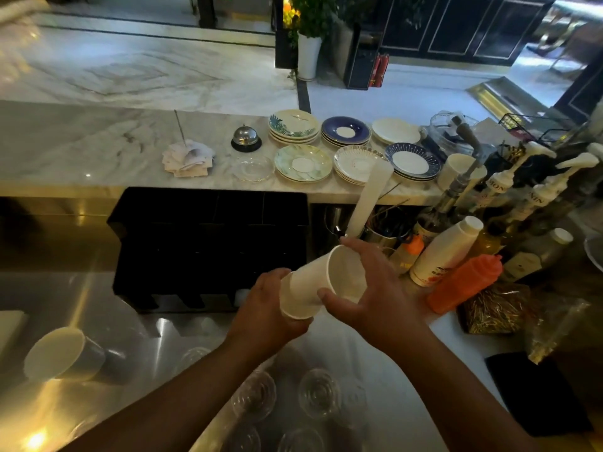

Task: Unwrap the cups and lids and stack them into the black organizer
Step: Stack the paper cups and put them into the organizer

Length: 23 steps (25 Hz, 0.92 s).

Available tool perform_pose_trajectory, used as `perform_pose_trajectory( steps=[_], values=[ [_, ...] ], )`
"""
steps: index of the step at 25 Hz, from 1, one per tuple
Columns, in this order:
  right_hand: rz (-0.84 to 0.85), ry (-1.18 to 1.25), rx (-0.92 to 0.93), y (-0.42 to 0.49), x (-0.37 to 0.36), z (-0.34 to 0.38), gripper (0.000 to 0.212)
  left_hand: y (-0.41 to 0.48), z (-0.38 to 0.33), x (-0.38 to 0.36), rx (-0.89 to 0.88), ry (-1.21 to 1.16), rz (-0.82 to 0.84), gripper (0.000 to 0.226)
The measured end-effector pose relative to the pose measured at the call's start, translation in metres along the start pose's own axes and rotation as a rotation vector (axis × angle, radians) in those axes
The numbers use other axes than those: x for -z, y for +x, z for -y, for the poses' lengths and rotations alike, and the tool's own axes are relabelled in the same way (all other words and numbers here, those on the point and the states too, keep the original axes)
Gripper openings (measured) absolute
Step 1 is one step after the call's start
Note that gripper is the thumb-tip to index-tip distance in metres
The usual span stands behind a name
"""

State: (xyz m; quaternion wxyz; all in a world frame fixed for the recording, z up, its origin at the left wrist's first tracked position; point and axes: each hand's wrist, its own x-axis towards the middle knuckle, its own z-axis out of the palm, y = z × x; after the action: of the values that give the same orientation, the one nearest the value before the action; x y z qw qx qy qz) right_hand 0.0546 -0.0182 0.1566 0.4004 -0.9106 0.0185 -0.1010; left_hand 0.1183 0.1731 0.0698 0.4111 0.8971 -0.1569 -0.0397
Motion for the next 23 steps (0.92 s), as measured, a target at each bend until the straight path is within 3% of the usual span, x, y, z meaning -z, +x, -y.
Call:
perform_pose_trajectory(
  steps=[5,9,23],
  values=[
    [0.072,0.011,0.034,0.013,-0.037,0.033,0.086,0.002,0.012,0.052,-0.153,0.112,-0.061,0.083],
    [0.130,-0.008,0.077,0.024,-0.070,0.059,0.088,0.000,0.032,0.080,-0.172,0.221,-0.074,0.091],
    [0.220,0.035,0.164,0.042,-0.163,0.125,0.097,-0.033,0.081,0.164,-0.181,0.146,-0.230,0.093]
  ],
)
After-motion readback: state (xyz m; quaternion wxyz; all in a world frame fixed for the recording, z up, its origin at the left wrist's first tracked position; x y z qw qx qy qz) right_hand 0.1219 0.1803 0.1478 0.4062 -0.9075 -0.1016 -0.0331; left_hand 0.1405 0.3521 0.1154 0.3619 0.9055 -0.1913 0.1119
